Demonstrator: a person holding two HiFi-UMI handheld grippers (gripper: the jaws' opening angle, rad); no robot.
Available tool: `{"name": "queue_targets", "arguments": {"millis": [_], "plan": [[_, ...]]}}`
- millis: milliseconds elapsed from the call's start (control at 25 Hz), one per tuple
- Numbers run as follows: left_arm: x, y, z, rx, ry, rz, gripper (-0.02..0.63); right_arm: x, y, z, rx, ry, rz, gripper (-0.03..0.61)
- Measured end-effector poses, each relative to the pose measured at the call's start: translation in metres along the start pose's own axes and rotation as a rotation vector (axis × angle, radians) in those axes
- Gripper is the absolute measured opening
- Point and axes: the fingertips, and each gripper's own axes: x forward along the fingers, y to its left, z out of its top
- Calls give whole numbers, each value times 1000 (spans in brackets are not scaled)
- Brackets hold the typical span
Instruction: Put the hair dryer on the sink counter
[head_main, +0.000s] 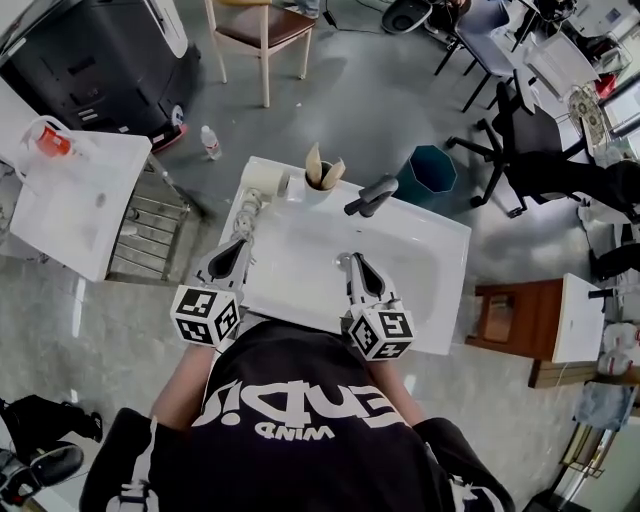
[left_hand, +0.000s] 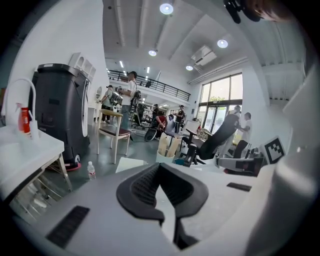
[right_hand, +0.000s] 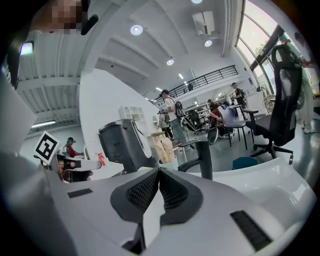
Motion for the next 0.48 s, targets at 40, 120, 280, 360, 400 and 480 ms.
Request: {"name": "queue_targets", "arguments": {"millis": [40,120,280,360,400,480], "plan": [[-2,0,2,8,-13,6,9,-2,0,1,-11,-6,-3,25],[-4,1,4,29,-43,20,8,-5,0,3,-38,-22,-10,25],[-5,3,6,52,-100,46,8,-9,-2,9,-97,-57,-24,25],[-5,5,7,64,-121,57,8,-9,-4,11,-119,-71,-29,24],[-5,6,7,72,-130,62,8,-9,-5,11,-127,-76,-31,25],[-5,7,6,83,-146,71,8,-8,-6,12,-137,-84,-34,25]]}}
